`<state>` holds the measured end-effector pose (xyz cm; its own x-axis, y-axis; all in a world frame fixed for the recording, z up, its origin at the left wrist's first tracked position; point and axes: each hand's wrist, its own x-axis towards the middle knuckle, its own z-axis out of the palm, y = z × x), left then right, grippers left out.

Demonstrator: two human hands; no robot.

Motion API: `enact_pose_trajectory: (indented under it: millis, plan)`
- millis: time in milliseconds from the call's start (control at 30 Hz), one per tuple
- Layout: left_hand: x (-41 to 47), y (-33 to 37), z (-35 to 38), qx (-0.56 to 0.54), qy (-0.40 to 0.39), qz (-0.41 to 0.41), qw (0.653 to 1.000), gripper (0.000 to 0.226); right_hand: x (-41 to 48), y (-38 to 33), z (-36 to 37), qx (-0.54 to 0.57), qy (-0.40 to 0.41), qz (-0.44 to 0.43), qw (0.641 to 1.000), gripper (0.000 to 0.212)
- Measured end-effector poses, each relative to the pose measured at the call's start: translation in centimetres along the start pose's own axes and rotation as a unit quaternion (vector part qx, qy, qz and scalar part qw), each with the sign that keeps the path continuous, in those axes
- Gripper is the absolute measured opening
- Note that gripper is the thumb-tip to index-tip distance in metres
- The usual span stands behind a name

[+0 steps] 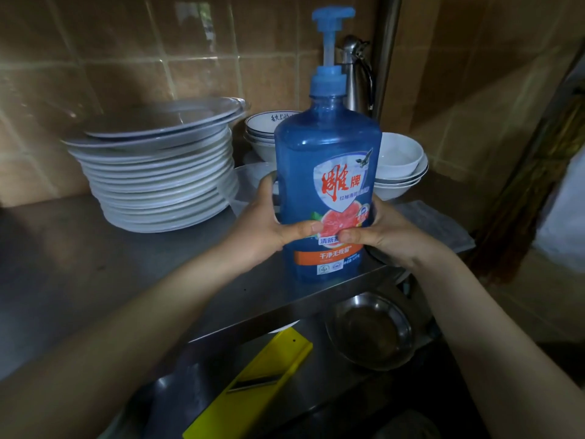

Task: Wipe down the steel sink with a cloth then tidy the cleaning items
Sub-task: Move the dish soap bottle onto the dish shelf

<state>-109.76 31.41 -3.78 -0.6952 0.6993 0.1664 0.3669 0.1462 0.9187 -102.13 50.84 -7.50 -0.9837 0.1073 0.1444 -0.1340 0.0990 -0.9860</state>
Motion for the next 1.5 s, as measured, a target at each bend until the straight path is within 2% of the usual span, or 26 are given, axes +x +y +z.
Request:
enact_pose_trajectory:
  millis: [267,400,533,600,667,733,800,867,967,1067,1200,1300,1367,1500]
  plan:
    - [0.1,-0.5,0.1,-0.028,0.007,0.003,1.000,0.104,-0.9,-0.6,0.6,-0.013,0.032,0.013,0.999,0.088]
    - [0.0,-0.6,0.4,-0.040,0.011,0.020,0.999,0.090,-1.7,-1.0,1.4,-0.016,0.082,0.011,0.996,0.076]
    - [0.0,-0.8,-0.1,-0.006,0.026,0.017,0.999,0.081,-2.7,-1.1,2.2,0.018,0.143,0.009,0.990,0.074]
    - [-0.5,-0.9,-0.2,0.088,0.098,0.074,0.989,0.079,-3.5,-1.6,2.5,0.029,0.172,0.006,0.985,0.062]
    - [-1.8,-0.4,0.1,0.160,0.194,0.220,0.942,0.063,-4.5,-2.2,2.6,0.027,0.195,-0.003,0.980,0.058]
    - [-3.0,0.5,0.6,0.142,0.219,0.342,0.903,0.046,-5.5,-2.7,2.5,0.023,0.232,-0.003,0.973,0.060]
    - [-4.0,1.5,1.6,0.039,0.125,0.374,0.918,0.036,-7.0,-3.4,2.3,0.044,0.273,-0.006,0.961,0.057]
    - [-4.7,2.6,2.8,-0.045,0.023,0.338,0.940,0.034,-8.6,-4.2,2.1,0.056,0.286,-0.020,0.956,0.057]
    - [-5.4,3.9,5.0,-0.114,-0.058,0.279,0.952,0.037,-11.8,-5.2,1.5,0.060,0.319,-0.035,0.945,0.056]
    - [-6.0,4.9,7.3,-0.166,-0.094,0.225,0.955,0.036,-16.2,-5.6,0.6,0.044,0.370,-0.020,0.928,0.060]
    - [-7.9,6.1,11.2,-0.213,-0.133,0.167,0.953,0.037,-23.6,-6.0,0.3,0.028,0.429,-0.015,0.903,0.053]
    - [-10.0,7.0,14.8,-0.239,-0.159,0.135,0.948,0.038,-29.7,-5.9,0.2,0.008,0.474,0.007,0.880,0.068]
    - [-11.4,7.6,17.1,-0.256,-0.180,0.120,0.942,0.032,-33.7,-6.2,0.3,0.010,0.506,0.010,0.862,0.070]
    - [-15.1,9.4,21.7,-0.256,-0.231,0.117,0.931,0.030,-41.4,-6.9,1.4,-0.002,0.567,0.002,0.824,0.048]
